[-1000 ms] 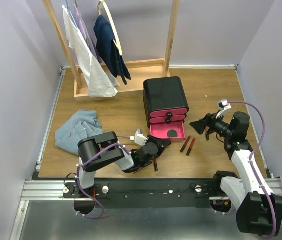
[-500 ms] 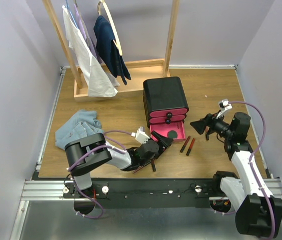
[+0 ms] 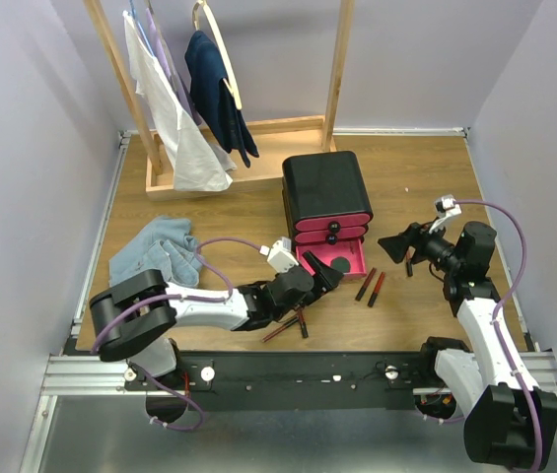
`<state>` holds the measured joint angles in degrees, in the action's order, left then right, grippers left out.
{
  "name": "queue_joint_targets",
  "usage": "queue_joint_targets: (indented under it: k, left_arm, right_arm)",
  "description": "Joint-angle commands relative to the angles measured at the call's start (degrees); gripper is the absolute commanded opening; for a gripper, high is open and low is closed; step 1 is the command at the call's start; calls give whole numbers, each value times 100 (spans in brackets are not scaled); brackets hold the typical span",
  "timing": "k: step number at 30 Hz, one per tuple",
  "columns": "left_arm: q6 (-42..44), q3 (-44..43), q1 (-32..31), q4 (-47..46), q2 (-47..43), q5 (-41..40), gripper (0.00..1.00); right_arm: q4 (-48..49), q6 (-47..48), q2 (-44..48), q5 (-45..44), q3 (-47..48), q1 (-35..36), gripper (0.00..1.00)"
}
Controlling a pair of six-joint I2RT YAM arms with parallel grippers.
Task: Organize the makeup
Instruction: Open the drawer in the storage box, then pick up the lipstick at the center of the board.
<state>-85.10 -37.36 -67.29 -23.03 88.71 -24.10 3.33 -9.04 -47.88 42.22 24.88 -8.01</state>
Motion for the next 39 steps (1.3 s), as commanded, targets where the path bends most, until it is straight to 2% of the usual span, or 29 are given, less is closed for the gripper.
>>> queue_joint_targets:
  k: [1,9,15,21,25,31,34,39]
  left_arm:
    - [801,-175,-74,1343,-669,-253,84]
    - [1338,-236,-118,3714,-1934,-1078,86]
    - [1189,71,-118,4717,-2866,-1238,95]
    - [917,370,-118,5579,-3718,-1360,99]
    - [759,694,-83,5730,-4448,-1536,99]
    - [898,1073,-21,5757,-5651,-1958,99]
    - [1249,1021,23,5774,-5899,-2037,99]
    - [2065,801,102,5608,-5681,-1994,99]
  right_arm:
    - [-122,-37,51,-634,43,-60,80]
    - [-316,-221,-64,-1013,245,-60,80]
    - [-956,7,-545,-970,613,-60,80]
    - [-1975,560,-1460,-830,1720,-60,78]
    - [-2994,1472,-2408,-610,2616,-60,78]
    - [-3734,2186,-2762,-645,3084,-69,77]
    - [-3928,2353,-2806,-697,3101,-60,77]
    - [-4472,2757,-3017,-987,3250,-60,76]
